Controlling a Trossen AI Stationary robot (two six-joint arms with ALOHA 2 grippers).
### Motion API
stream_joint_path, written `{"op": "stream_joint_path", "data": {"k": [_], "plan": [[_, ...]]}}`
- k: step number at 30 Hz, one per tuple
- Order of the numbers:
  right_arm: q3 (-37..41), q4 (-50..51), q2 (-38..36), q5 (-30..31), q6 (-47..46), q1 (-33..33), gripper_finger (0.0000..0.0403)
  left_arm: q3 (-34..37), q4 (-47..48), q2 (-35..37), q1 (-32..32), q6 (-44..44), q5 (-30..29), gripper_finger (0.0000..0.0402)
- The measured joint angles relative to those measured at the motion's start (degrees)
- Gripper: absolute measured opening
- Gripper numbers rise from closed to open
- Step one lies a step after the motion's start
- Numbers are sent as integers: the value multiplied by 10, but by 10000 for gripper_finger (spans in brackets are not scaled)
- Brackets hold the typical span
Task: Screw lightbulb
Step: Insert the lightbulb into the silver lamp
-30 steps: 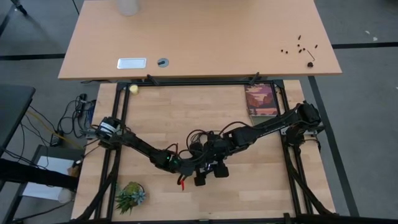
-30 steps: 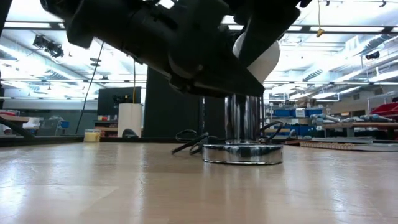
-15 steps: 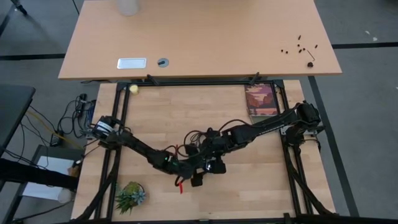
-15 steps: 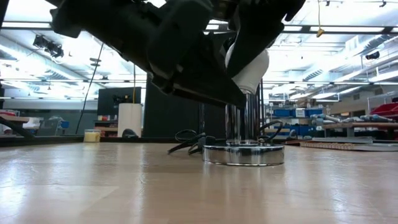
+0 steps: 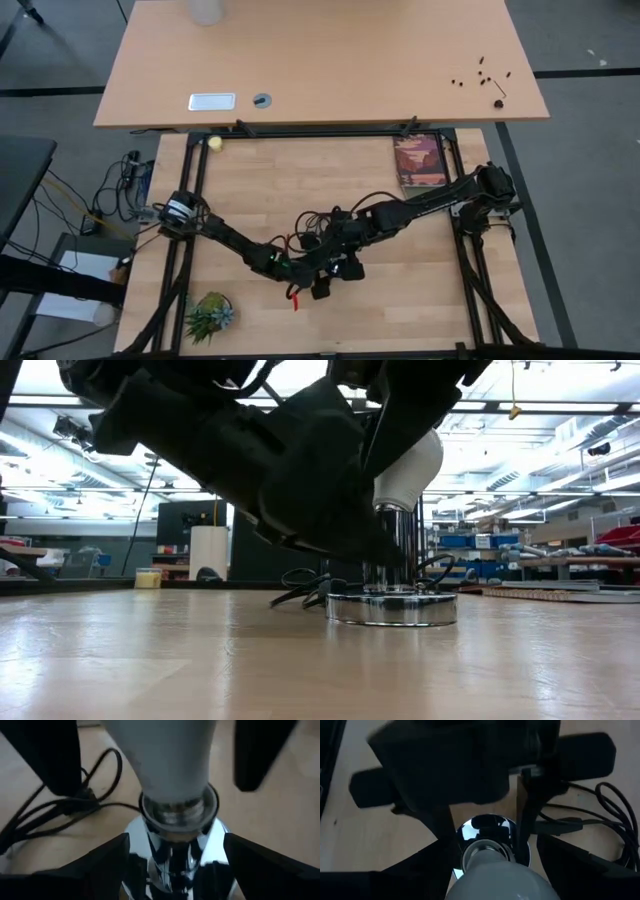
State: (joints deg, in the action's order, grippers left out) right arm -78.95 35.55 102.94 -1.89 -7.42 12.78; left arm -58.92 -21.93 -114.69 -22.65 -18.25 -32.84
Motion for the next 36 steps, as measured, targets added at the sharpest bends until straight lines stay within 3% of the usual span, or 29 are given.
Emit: {"op": "stream_joint_path", "data": {"k": [6, 17, 29, 36], "plan": [[-8, 5, -3, 1, 5, 4, 286, 0, -11, 0, 0, 28, -39, 308], [-9, 2, -68, 52, 3, 14, 286, 38, -87, -1, 1, 23, -19, 285], [-9, 206, -140, 94, -83, 41, 286, 40, -87, -1, 5, 4, 1, 285], [48, 192, -139, 87, -80, 56, 275, 40, -100, -1, 5, 41, 6, 284]]}}
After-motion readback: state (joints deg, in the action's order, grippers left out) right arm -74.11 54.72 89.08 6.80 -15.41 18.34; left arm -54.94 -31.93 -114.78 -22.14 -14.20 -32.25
